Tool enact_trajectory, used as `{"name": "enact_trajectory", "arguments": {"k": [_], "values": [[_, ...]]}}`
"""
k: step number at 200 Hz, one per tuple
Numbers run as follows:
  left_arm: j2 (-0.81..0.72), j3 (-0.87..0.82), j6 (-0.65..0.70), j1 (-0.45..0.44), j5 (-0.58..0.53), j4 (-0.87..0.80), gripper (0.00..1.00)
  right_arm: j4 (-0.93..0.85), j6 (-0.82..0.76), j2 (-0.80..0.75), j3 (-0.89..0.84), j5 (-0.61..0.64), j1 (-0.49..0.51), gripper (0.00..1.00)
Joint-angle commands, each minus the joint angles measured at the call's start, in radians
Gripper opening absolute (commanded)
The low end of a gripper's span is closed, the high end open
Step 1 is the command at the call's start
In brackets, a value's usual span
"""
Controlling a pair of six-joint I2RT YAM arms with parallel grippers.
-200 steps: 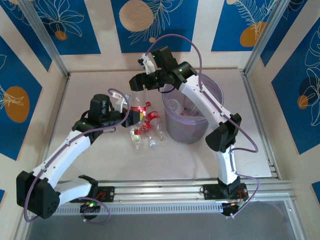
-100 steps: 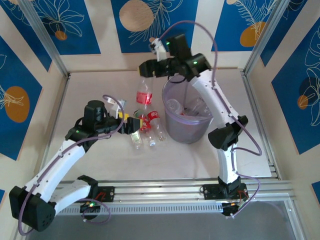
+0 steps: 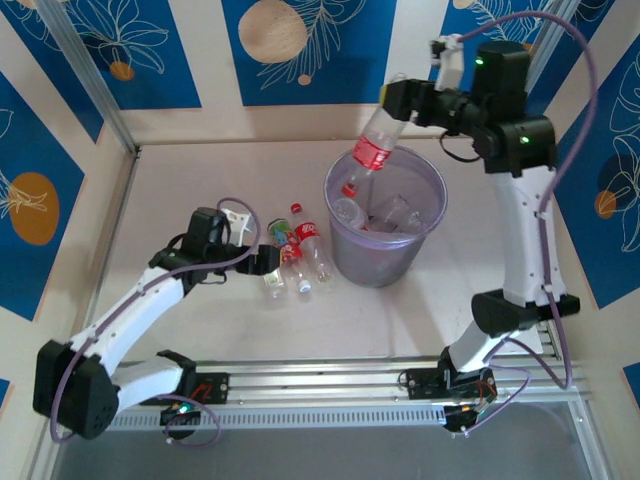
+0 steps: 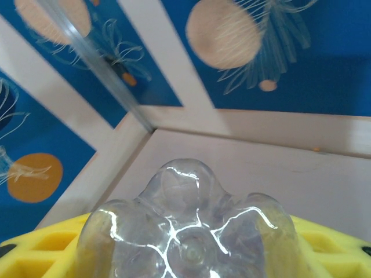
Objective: Put the plastic bottles in the bin
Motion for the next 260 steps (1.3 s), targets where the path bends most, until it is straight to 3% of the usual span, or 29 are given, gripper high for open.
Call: {"name": "enact_trajectory", "arguments": {"k": [1,33,84,180,260], "values": [[0.042,0.009,-0.053,-0.007,-0.083,-0.043,1.0,-0.021,-0.011,-0.049,-0.096,-0.016,-0.083,0.53],[0.087,-0.003,-0.123,-0.01,-0.124,-0.022,0.99,0.002,-0.021,-0.104,-0.259,-0.015,-0.145,0.53],[0.169,0.055,-0.126,-0.064,-0.226,-0.105,0.97,0.063,-0.019,-0.112,-0.445,-0.012,-0.139,0.52],[0.275,0.09,-0.15,-0.116,-0.288,-0.141,0.92,0.183,0.002,-0.063,-0.718,0.012,-0.022,0.51],[0.312,0.09,-0.153,-0.119,-0.295,-0.137,0.89,0.23,0.051,-0.021,-0.846,0.124,0.069,0.52]]}}
